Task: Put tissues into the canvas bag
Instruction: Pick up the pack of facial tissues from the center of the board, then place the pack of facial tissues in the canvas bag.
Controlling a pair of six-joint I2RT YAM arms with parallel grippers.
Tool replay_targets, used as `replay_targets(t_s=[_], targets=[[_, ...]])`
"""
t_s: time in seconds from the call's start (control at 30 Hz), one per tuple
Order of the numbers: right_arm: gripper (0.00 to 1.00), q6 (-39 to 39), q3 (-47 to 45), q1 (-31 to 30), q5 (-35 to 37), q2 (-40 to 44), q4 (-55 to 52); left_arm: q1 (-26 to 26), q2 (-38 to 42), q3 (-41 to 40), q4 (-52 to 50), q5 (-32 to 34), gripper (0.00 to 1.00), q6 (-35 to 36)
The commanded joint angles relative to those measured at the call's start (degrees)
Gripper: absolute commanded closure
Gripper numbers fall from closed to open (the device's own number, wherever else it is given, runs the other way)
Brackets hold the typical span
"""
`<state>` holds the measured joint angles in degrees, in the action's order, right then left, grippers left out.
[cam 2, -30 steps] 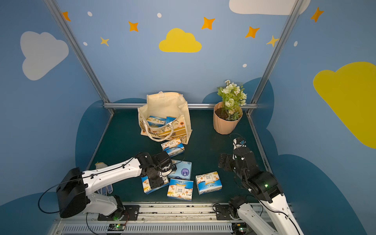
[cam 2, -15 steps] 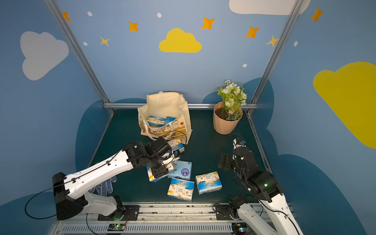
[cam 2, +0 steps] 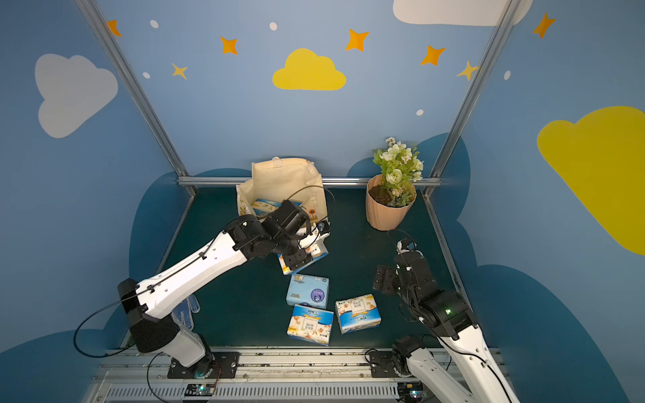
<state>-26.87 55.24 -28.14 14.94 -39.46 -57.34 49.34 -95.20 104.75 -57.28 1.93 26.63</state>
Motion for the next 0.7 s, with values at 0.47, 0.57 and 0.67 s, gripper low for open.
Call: replay_targets(t_s=[0.47,0.57,0.67], targets=[[0.05,1.2,1.7,1.0,-2.5,-4.6,2.0,-16.0,-23.9,52.0,-2.7,3.5,0.15,3.6],[0.05,1.2,1.0,1.1,-2.8,-3.7,2.3,-21.0,-23.8,48.2,2.5,3.0,0.15,0.9],[0.05,1.3,0.9,1.2,-2.9,-3.4,1.7,-25.7,-25.9,48.7,3.8,1.8,0.15,-2.1]])
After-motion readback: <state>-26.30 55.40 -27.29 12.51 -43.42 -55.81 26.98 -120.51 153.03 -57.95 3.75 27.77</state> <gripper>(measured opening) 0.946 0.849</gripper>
